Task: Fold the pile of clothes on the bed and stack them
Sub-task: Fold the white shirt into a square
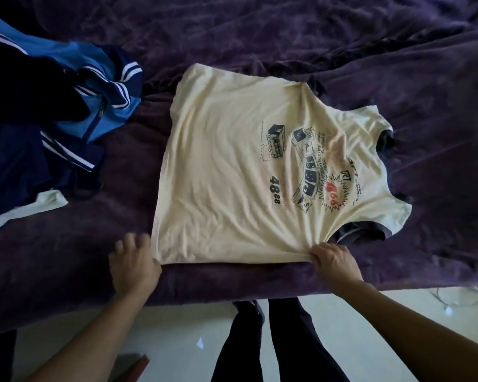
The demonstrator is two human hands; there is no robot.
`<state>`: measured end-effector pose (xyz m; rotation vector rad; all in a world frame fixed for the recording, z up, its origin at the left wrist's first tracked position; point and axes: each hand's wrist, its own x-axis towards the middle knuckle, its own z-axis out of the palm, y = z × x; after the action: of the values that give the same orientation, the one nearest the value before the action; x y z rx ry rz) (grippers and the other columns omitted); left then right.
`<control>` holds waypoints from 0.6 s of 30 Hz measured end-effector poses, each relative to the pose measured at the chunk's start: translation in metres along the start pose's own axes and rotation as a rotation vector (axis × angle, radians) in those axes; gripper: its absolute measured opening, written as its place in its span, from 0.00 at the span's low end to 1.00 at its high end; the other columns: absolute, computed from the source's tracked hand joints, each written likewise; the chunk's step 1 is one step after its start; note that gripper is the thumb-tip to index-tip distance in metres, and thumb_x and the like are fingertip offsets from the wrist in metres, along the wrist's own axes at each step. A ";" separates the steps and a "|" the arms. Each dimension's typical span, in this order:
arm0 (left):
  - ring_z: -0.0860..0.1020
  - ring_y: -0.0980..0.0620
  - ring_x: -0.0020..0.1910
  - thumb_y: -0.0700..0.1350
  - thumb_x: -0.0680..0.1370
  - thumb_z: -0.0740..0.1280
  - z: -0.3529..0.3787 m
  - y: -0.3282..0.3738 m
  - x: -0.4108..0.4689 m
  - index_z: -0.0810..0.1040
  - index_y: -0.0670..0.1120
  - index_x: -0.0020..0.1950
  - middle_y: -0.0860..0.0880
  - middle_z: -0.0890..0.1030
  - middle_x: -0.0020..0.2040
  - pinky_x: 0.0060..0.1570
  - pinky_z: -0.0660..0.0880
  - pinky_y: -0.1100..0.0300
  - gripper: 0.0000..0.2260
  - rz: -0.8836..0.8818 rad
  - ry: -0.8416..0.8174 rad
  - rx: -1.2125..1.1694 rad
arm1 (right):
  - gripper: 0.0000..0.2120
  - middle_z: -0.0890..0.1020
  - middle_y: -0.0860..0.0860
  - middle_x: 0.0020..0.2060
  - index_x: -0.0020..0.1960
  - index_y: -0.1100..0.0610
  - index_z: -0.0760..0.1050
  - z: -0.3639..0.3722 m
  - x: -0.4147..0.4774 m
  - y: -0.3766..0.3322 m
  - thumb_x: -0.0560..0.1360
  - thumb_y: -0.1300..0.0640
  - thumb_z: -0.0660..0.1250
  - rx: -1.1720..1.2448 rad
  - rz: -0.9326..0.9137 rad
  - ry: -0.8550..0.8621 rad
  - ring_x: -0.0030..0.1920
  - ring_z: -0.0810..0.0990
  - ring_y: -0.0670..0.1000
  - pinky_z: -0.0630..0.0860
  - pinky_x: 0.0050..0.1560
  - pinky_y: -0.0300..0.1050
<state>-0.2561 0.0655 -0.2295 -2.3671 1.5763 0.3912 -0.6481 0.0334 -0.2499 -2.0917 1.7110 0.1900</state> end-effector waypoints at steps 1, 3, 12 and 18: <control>0.73 0.38 0.50 0.40 0.65 0.74 0.003 0.008 -0.001 0.78 0.42 0.51 0.41 0.75 0.51 0.44 0.73 0.46 0.16 0.191 0.081 -0.007 | 0.06 0.78 0.53 0.29 0.34 0.59 0.77 0.002 0.002 0.002 0.67 0.62 0.73 0.001 0.025 -0.004 0.33 0.80 0.58 0.74 0.38 0.50; 0.75 0.41 0.50 0.42 0.62 0.77 0.013 0.029 0.001 0.79 0.44 0.52 0.45 0.76 0.51 0.46 0.74 0.48 0.19 0.520 0.077 -0.017 | 0.08 0.79 0.53 0.30 0.36 0.59 0.78 0.005 0.006 0.004 0.71 0.56 0.65 0.006 0.007 0.036 0.34 0.80 0.59 0.73 0.38 0.50; 0.73 0.46 0.55 0.35 0.70 0.65 0.049 0.036 0.011 0.78 0.48 0.56 0.49 0.76 0.53 0.51 0.68 0.52 0.16 0.463 -0.080 0.123 | 0.10 0.77 0.50 0.29 0.39 0.58 0.76 0.006 -0.003 0.010 0.59 0.55 0.68 -0.010 -0.233 -0.007 0.30 0.78 0.55 0.73 0.34 0.48; 0.77 0.43 0.30 0.24 0.59 0.70 -0.012 0.016 0.027 0.73 0.43 0.37 0.47 0.77 0.32 0.30 0.71 0.54 0.17 0.482 -0.068 -0.061 | 0.07 0.76 0.49 0.38 0.43 0.56 0.78 -0.039 0.029 0.019 0.67 0.64 0.72 0.085 -0.028 -0.124 0.38 0.79 0.58 0.70 0.35 0.46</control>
<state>-0.2598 0.0324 -0.2291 -1.9665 2.1197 0.6155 -0.6662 -0.0109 -0.2302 -1.9982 1.5894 0.2299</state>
